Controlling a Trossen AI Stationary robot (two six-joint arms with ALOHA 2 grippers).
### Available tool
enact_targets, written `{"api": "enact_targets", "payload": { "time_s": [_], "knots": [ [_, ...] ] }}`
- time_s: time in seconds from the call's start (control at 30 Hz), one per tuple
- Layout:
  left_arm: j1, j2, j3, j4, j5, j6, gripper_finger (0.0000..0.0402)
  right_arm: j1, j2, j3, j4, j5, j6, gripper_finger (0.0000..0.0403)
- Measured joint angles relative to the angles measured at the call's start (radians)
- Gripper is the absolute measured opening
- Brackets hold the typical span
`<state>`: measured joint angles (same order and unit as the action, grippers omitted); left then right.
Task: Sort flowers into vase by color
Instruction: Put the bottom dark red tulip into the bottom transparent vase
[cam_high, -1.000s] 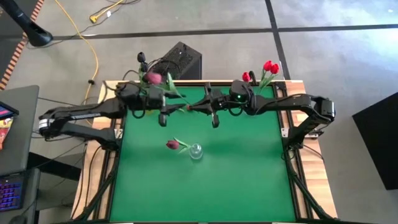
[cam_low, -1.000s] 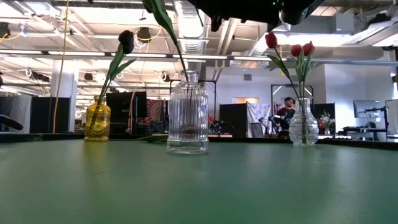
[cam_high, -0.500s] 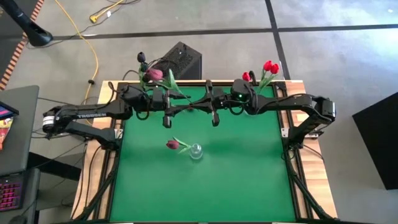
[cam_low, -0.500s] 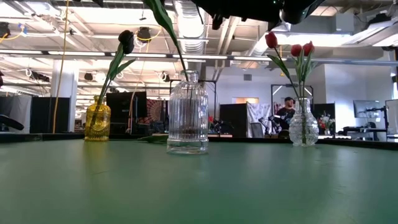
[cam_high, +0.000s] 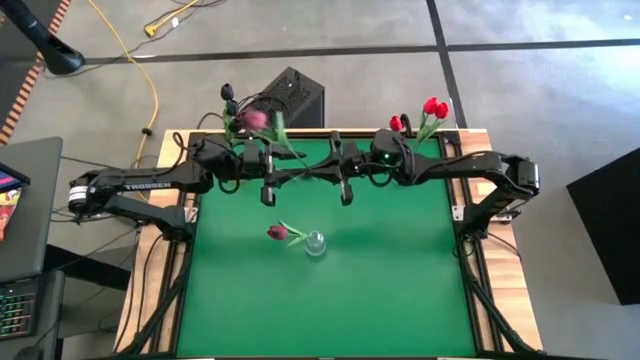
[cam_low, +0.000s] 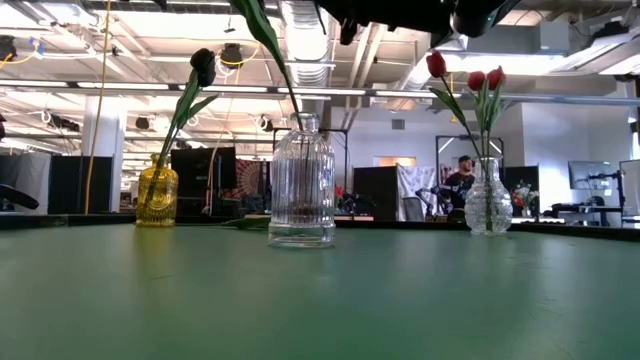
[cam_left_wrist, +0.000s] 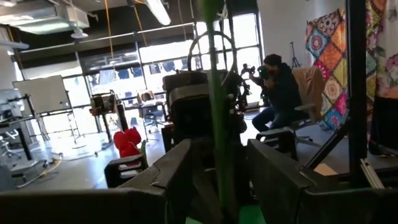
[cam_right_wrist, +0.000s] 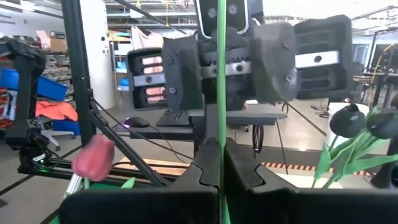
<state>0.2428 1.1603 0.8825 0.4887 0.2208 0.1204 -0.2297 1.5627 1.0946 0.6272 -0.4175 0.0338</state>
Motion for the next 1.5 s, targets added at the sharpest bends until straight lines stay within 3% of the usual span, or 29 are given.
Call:
{"api": "enact_targets", "payload": {
  "time_s": [0.27,0.63,0.83,0.97,1.1,1.23,1.5],
  "knots": [
    [-0.011,0.000,0.000,0.015,-0.025,-0.011,0.0120,-0.005,0.000,0.000,-0.006,0.000,-0.004,0.0034],
    [-0.011,0.000,0.000,0.056,-0.018,-0.031,0.0007,-0.013,0.000,0.000,-0.006,0.000,-0.002,0.0047],
    [-0.011,0.000,0.000,0.053,-0.017,-0.035,0.0002,-0.014,0.000,0.000,-0.004,-0.021,-0.015,0.0078],
    [-0.011,-0.002,0.000,0.052,-0.017,-0.037,0.0001,-0.021,-0.018,0.000,-0.027,-0.076,-0.001,0.0132],
    [-0.011,-0.031,0.000,0.040,-0.017,-0.047,0.0000,-0.041,-0.085,0.000,-0.152,-0.115,-0.032,0.0204],
    [-0.011,-0.090,0.002,-0.022,-0.017,-0.109,0.0000,-0.072,-0.194,0.000,-0.386,-0.114,-0.109,0.0260],
    [-0.060,-0.100,0.002,-0.163,0.028,-0.246,0.0000,-0.115,-0.382,0.000,-0.704,-0.108,-0.139,0.0277]
  ]
}}
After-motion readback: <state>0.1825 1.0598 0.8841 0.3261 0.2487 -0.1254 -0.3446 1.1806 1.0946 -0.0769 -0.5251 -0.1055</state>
